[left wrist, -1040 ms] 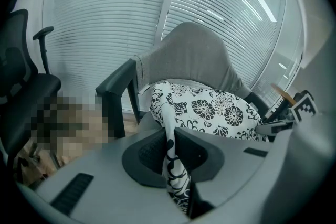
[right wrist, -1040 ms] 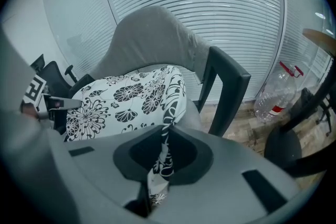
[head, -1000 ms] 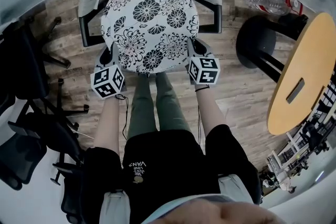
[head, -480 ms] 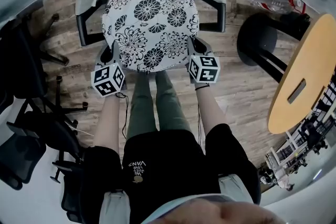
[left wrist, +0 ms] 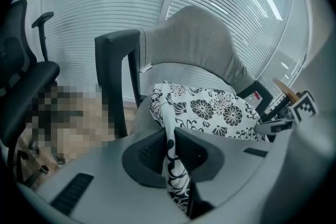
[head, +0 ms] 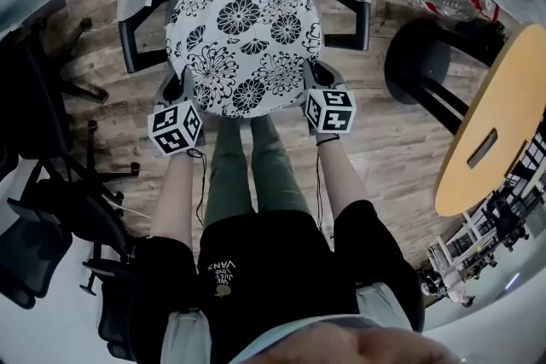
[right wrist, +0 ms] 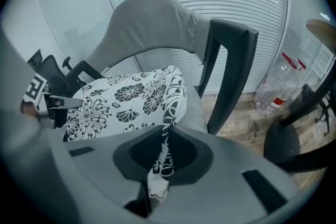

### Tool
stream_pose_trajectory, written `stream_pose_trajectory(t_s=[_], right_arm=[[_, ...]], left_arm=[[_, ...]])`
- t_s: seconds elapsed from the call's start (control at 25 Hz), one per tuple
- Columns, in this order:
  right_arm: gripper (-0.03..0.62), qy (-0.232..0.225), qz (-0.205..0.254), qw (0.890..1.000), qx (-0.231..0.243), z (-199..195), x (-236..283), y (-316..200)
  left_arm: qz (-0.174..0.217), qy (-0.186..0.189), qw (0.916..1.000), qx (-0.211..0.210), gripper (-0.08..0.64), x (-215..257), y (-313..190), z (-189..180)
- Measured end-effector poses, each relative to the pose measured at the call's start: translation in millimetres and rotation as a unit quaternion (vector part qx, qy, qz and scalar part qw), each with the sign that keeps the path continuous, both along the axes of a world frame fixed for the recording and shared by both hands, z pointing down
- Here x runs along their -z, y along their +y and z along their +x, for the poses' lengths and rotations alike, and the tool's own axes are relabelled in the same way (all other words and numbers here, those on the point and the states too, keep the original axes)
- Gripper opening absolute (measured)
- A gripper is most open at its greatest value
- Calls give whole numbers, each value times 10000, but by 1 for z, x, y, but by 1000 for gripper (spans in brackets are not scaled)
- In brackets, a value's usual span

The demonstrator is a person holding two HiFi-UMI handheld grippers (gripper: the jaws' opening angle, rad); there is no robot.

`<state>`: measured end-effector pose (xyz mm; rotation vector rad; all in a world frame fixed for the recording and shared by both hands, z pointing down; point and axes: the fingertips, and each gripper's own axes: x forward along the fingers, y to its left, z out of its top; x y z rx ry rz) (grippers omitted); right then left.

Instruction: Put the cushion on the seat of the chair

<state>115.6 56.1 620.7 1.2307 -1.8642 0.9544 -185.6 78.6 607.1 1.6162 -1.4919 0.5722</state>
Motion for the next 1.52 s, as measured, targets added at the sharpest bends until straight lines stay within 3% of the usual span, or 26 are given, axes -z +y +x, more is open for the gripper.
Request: stream_pose_trajectory(t_s=[0.88,1.12,1.52], right_arm=[[36,290,-233,9993,-83,12,-22,2],[150,673,-155,9969,-369,27,-21,4],[150,508,-311,9977,-315,18,-24,10]], left_arm=[[-376,-58,9984,425,69,-24,4,-10],[-438,-354,9963,642,150,-23,12,-28],[-457,-196,9971,583,152,-23,10,-20]])
